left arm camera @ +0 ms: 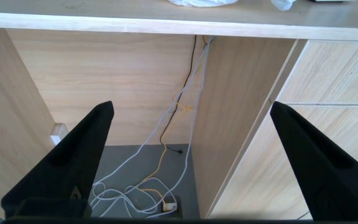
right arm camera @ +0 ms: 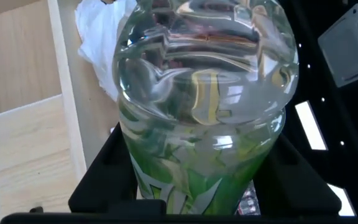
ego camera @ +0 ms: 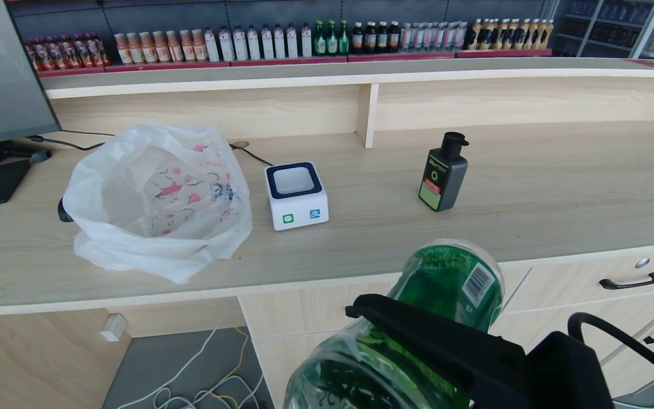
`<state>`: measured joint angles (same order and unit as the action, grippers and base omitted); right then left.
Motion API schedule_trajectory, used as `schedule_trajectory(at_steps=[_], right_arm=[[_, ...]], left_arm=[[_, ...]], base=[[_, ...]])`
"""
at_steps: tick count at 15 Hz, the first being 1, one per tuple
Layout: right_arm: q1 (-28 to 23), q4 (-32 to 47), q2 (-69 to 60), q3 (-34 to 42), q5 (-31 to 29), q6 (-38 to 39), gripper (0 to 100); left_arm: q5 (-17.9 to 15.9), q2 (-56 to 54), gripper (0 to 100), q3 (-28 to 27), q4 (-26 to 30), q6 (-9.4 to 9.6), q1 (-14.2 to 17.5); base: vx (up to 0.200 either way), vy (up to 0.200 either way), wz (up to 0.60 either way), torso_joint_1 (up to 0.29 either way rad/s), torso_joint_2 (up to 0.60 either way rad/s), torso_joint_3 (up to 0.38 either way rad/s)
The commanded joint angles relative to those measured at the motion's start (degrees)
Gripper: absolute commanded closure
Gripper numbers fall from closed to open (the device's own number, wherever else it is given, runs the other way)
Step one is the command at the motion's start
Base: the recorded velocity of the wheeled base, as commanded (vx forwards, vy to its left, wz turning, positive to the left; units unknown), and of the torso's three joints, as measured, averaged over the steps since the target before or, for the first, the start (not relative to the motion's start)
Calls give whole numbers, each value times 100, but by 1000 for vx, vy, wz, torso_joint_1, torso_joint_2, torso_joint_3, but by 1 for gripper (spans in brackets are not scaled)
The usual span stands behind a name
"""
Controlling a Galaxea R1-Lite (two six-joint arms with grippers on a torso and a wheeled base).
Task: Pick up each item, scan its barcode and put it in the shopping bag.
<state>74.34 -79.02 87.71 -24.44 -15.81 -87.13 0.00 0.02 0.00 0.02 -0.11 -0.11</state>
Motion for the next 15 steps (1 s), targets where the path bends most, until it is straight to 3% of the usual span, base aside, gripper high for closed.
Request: schedule_trajectory(at_steps=[1,12,15], right_arm=[[-42,1,123,-87,-1,-68,100],[-42,18,159,-140,-203,-191,100],[-42,1,159,-131,-396,187,100]], left_arm=[[0,-2,0,0,-2,-7,2],[0,-2,0,0,-2,-7,2],[0,-2,0,0,-2,-7,2]], base=[[0,0,0,0,0,0],[0,0,0,0,0,0],[0,0,0,0,0,0]])
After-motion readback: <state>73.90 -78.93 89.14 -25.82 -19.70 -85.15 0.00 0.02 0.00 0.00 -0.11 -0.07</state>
